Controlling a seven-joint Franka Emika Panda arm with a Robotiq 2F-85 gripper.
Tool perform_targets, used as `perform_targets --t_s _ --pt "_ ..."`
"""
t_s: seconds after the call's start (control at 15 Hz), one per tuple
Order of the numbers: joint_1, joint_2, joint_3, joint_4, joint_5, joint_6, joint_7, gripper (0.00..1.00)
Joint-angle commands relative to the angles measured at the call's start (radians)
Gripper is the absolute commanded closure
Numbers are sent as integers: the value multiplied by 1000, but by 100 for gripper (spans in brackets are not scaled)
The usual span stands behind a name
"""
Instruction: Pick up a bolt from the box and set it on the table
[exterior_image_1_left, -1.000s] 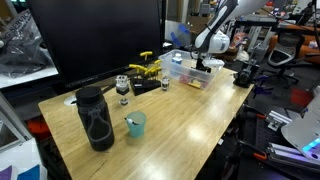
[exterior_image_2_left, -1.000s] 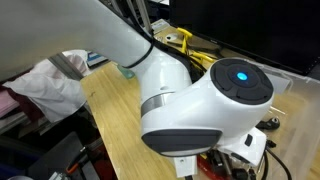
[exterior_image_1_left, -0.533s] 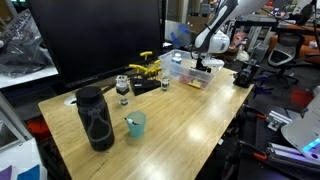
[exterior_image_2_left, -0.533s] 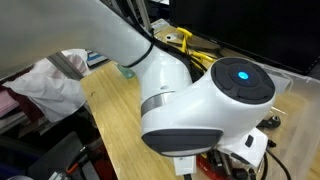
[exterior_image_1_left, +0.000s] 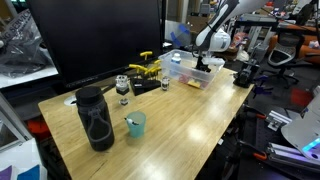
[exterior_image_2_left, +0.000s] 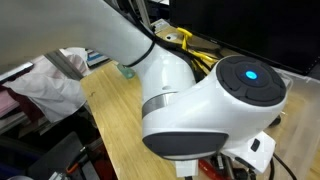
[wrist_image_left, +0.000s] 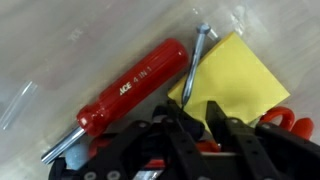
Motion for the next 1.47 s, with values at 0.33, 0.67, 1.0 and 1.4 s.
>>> perform_targets --t_s 0.33,0.67,1.0,1.4 --pt "-7 26 6 15 11 -6 20 95" --pt "-9 23 8 17 21 -7 26 99" --pt "18 -1 -20 -5 -7 2 73 99" --pt "54 -32 -53 -35 -32 45 140 99"
